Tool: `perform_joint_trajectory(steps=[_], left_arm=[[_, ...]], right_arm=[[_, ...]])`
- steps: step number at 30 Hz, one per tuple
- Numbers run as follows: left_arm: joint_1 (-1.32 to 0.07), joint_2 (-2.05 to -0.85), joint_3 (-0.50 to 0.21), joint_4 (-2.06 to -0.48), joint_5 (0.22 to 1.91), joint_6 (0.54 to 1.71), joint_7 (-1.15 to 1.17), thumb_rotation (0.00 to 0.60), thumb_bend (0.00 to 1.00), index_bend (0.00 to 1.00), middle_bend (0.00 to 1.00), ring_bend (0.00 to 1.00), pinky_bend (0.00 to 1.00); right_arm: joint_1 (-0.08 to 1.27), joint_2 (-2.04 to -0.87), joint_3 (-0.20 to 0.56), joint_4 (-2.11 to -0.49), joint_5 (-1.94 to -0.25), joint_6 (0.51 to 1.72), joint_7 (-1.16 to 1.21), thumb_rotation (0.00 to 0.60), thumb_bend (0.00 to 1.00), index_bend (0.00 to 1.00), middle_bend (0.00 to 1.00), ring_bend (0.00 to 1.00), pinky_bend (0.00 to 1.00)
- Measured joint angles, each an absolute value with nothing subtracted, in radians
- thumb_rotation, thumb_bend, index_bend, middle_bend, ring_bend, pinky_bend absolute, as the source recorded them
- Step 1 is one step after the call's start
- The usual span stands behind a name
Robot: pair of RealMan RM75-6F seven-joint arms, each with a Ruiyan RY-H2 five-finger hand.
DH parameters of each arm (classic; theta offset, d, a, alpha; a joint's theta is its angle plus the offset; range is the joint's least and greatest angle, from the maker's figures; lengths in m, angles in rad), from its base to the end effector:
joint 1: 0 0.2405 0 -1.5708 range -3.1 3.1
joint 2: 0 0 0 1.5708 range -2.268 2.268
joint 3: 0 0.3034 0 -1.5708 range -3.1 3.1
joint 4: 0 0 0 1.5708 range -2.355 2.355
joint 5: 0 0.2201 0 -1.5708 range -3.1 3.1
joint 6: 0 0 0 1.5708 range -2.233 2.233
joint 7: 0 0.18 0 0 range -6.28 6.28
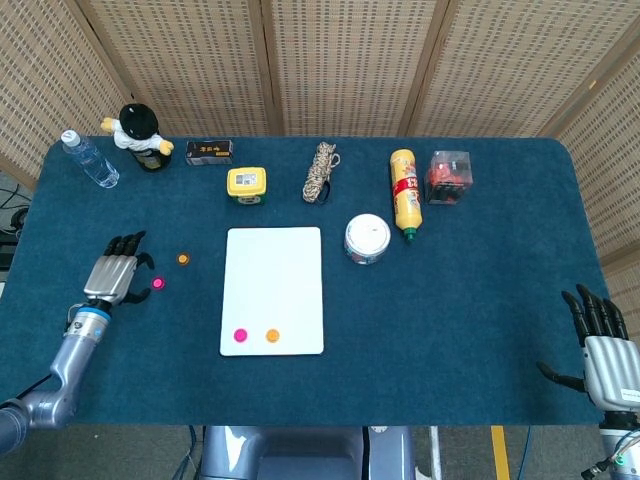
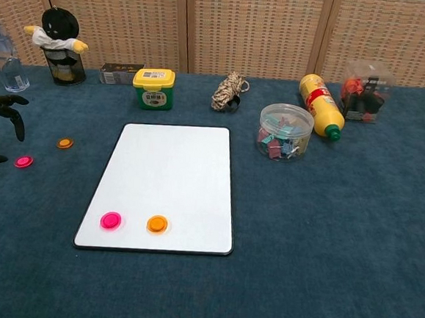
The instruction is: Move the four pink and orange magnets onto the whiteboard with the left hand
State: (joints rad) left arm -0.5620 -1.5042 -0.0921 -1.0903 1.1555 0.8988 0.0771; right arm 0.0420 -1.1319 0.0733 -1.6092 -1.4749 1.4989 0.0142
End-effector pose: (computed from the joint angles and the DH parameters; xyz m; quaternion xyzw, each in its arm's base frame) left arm -0.3612 0.4083 0.0195 -0.6828 -0.4286 -0.2611 0.5309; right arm -0.3670 -0.2109 0.1740 0.5655 -0.4020 0.3916 0.6043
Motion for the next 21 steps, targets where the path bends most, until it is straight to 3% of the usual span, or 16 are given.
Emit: perform_joint_trajectory(steps=[21], left_arm=[[-0.573, -1.583, -0.104, -0.967, 1.173, 0.835, 0.044, 0.6, 0.31, 0.42, 0.0, 0.0, 0.0]], right_arm=[[0.043, -1.129, 0.075, -1.614, -1.468, 1.493, 0.012, 0.6, 0.0, 0.0, 0.0, 0.0, 0.0]])
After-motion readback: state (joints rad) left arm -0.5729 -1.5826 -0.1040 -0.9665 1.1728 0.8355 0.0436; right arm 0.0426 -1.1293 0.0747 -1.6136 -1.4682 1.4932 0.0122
